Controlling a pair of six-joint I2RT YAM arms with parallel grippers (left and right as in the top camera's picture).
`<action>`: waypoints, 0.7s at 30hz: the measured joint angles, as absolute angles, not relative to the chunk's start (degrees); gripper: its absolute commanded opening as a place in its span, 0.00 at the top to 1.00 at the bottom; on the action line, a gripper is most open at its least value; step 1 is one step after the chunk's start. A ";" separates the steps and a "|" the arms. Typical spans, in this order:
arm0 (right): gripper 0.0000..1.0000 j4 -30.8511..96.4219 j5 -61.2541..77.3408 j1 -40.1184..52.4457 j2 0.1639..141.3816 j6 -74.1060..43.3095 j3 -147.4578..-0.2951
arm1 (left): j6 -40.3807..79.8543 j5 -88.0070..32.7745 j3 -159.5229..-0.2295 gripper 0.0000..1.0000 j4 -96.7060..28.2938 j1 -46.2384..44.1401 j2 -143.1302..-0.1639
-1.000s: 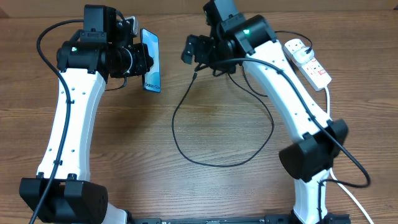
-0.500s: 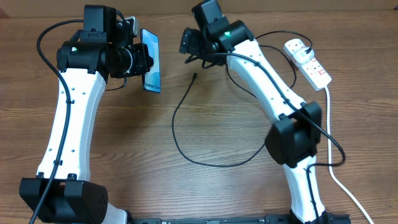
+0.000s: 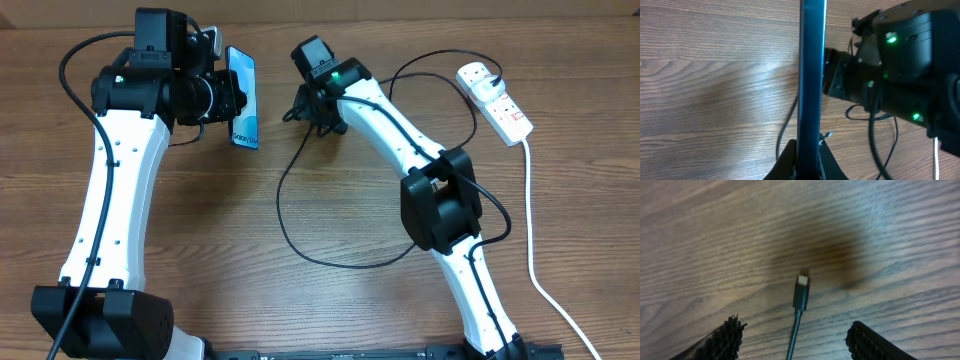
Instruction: Plug charger to phone and switch on socket
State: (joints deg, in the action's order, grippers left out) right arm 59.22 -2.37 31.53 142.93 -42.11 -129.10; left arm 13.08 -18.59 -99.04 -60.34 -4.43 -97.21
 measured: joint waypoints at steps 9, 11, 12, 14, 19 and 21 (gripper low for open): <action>0.36 61.82 -5.21 33.39 145.43 -45.52 -129.12 | 13.08 -18.59 -99.04 0.96 -60.45 -4.43 -97.21; 0.37 61.98 -6.35 33.50 145.86 -45.91 -129.12 | 13.08 -18.59 -99.04 0.96 -60.45 -4.43 -97.21; 0.38 61.98 -6.92 33.52 145.86 -46.24 -129.12 | 13.08 -18.59 -99.04 0.96 -60.45 -4.43 -97.21; 0.39 62.15 -8.38 33.52 145.88 -46.87 -129.12 | 13.08 -18.59 -99.04 0.96 -60.45 -4.43 -97.21; 0.42 62.28 -10.44 33.52 145.91 -47.42 -129.12 | 13.08 -18.61 -99.04 0.96 -60.47 -4.43 -97.21; 0.43 62.72 -10.94 33.52 145.91 -47.62 -129.12 | 13.08 -18.59 -99.04 0.96 -60.47 -4.43 -97.21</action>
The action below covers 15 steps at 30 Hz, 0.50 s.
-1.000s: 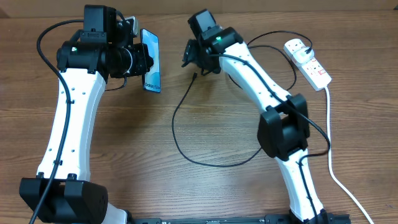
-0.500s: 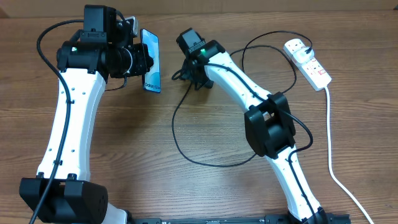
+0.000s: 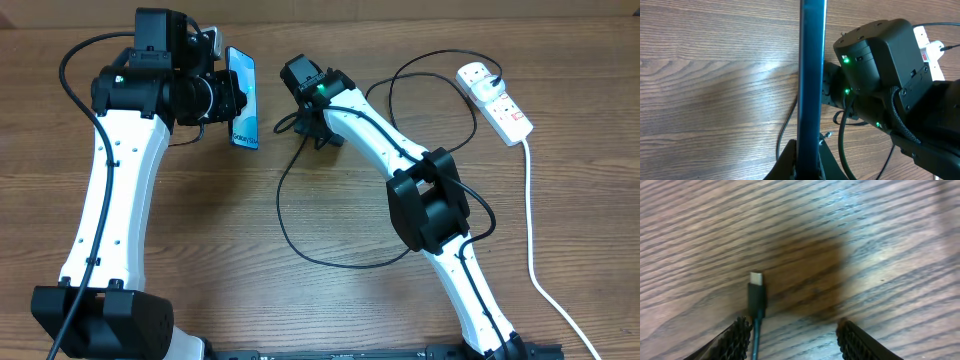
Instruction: Plug charger to phone and switch on socket
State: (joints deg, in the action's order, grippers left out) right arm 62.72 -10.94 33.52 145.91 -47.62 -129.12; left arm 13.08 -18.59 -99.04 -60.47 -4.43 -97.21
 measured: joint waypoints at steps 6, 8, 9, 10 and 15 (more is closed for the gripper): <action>0.42 64.82 -12.08 33.52 145.91 -47.88 -129.12 | 13.08 -18.59 -99.04 0.96 -60.47 -4.43 -97.21; 0.42 65.54 -12.16 33.52 145.91 -48.01 -129.12 | 13.08 -18.61 -99.04 0.96 -60.45 -4.43 -97.21; 0.42 65.65 -12.19 33.52 145.91 -48.03 -129.12 | 13.08 -18.61 -99.04 0.96 -60.45 -4.43 -97.21; 0.42 65.54 -12.03 33.52 145.91 -48.01 -129.12 | 13.08 -18.59 -99.04 0.96 -60.45 -4.43 -97.21; 0.43 64.77 -10.26 33.52 145.91 -48.03 -129.12 | 13.08 -18.59 -99.04 0.96 -60.47 -4.43 -97.21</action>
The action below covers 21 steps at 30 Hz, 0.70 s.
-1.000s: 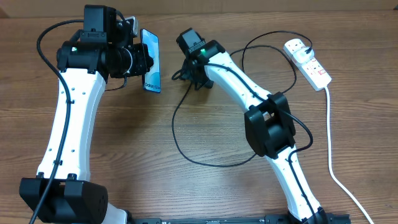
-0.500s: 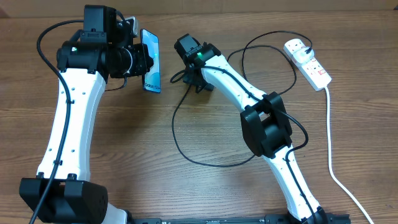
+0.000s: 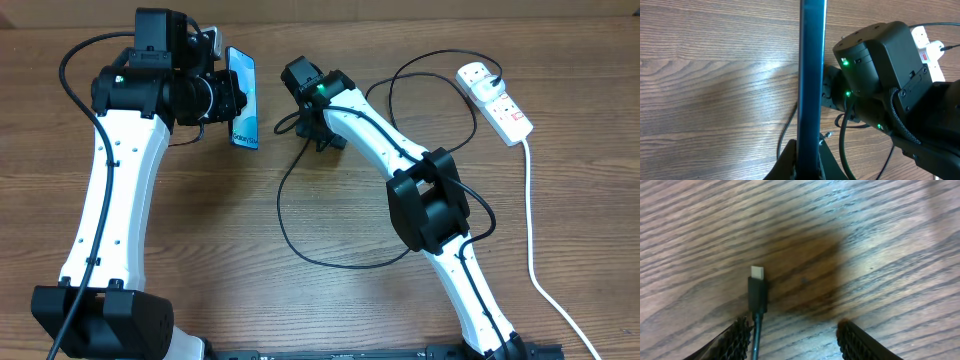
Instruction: Plug charger to phone and switch on socket
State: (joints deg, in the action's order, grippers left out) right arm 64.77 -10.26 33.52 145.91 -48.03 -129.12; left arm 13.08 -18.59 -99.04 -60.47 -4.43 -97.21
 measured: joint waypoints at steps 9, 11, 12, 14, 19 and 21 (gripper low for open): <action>0.47 69.56 -10.76 33.52 145.91 -49.10 -129.12 | 13.08 -18.59 -99.04 0.96 -60.45 -4.43 -97.21; 0.47 70.70 -11.00 33.52 145.95 -49.65 -129.25 | 13.08 -18.59 -99.04 0.96 -60.45 -4.43 -97.21; 0.47 71.18 -11.09 33.54 146.02 -49.95 -129.40 | 13.08 -18.59 -99.04 0.96 -60.45 -4.43 -97.21; 0.47 71.46 -11.09 33.52 146.30 -50.46 -129.82 | 13.08 -18.59 -99.04 0.96 -60.45 -4.43 -97.21; 0.59 70.13 -10.37 33.52 146.54 -51.29 -130.08 | 13.08 -18.61 -99.04 0.96 -60.45 -4.43 -97.21; 0.63 69.38 -10.24 33.52 146.56 -52.03 -130.08 | 13.08 -18.61 -99.04 0.96 -60.45 -4.43 -97.21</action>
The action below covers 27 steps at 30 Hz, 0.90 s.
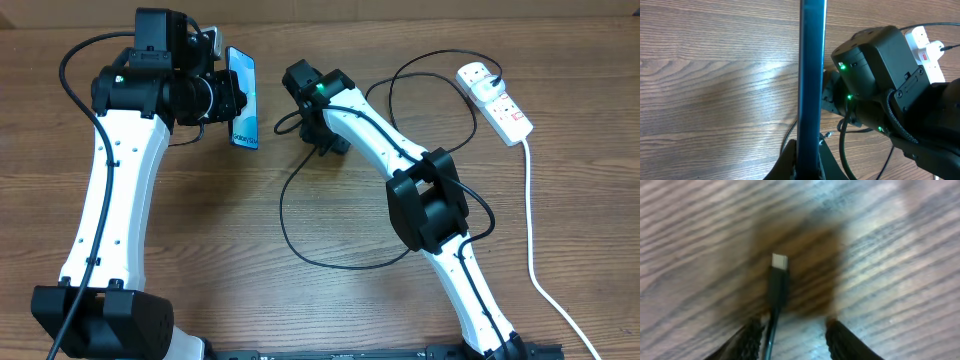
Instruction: Plug charger to phone and switch on socket
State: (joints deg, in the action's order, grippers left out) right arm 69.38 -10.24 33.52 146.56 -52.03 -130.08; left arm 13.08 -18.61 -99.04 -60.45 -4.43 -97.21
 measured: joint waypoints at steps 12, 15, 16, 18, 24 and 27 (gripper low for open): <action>0.81 68.51 -8.60 31.86 146.61 -55.79 -130.13 | 13.08 -18.59 -99.04 0.96 -60.45 -4.43 -97.21; 0.81 68.49 -8.40 31.86 146.61 -55.94 -130.13 | 13.08 -18.61 -99.04 0.96 -60.45 -4.43 -97.21; 0.81 68.47 -8.40 31.88 146.61 -55.92 -130.13 | 13.08 -18.61 -99.04 0.96 -60.45 -4.43 -97.21; 0.82 68.36 -8.38 31.86 146.61 -55.94 -130.13 | 13.08 -18.59 -99.04 0.96 -60.45 -4.43 -97.21; 0.96 66.39 -8.38 31.88 146.65 -56.31 -129.56 | 13.08 -18.59 -99.04 0.96 -60.45 -4.43 -97.21; 0.96 65.84 -8.32 31.88 146.63 -56.71 -129.36 | 13.08 -18.59 -99.04 0.96 -60.45 -4.43 -97.21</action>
